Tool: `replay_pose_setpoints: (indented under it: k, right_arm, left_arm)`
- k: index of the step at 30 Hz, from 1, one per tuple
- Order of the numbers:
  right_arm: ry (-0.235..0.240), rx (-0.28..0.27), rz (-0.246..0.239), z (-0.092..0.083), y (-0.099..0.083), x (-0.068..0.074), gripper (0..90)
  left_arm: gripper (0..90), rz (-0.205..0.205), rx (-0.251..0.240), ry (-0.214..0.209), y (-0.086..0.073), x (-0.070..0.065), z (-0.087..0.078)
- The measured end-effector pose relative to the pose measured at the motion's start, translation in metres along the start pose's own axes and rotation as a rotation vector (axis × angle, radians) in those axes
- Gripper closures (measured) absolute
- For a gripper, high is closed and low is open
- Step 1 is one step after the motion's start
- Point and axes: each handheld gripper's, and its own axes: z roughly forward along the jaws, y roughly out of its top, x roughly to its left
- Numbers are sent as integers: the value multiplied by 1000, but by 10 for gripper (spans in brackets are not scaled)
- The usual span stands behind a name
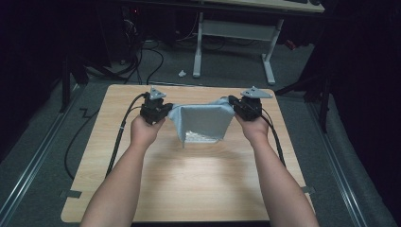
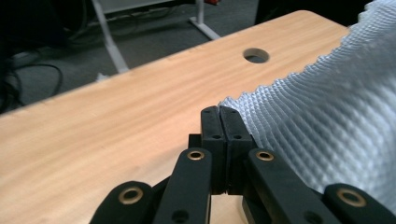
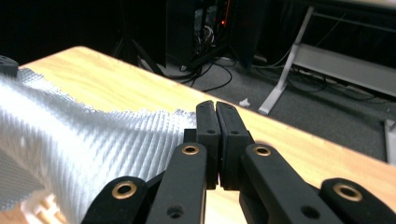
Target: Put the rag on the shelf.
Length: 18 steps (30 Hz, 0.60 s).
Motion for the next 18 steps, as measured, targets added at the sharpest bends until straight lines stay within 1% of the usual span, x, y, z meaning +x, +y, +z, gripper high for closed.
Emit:
replay_pose_setpoints:
  k: [3, 5, 6, 7, 9, 10, 13, 14, 18]
  right_arm:
    - [6, 10, 1, 0, -9, 4, 900]
    - [8, 19, 5, 0, -17, 5, 900]
    - [10, 24, 15, 0, -21, 6, 900]
    - [18, 29, 24, 1, -26, 7, 900]
    - [20, 30, 21, 1, -28, 8, 900]
    - [20, 34, 16, 2, -32, 10, 900]
    - [22, 41, 17, 3, -36, 11, 900]
    - [23, 55, 17, 4, -40, 11, 900]
    - [27, 62, 24, 5, -45, 12, 899]
  left_arm:
    - [895, -4, 0, -29, -8, -3, 0]
    - [895, -2, 15, -50, -13, -6, 2]
    - [895, 4, 14, -52, -15, -7, 2]
    - [894, -1, 13, -58, -16, -8, 3]
    - [895, -18, 16, -68, -20, -8, 4]
    - [895, -21, 19, -69, -22, -8, 6]
    - [895, -31, 31, -78, -27, -8, 9]
    - [895, -33, 35, -80, -29, -9, 10]
    - [894, -45, 30, -95, -34, -11, 12]
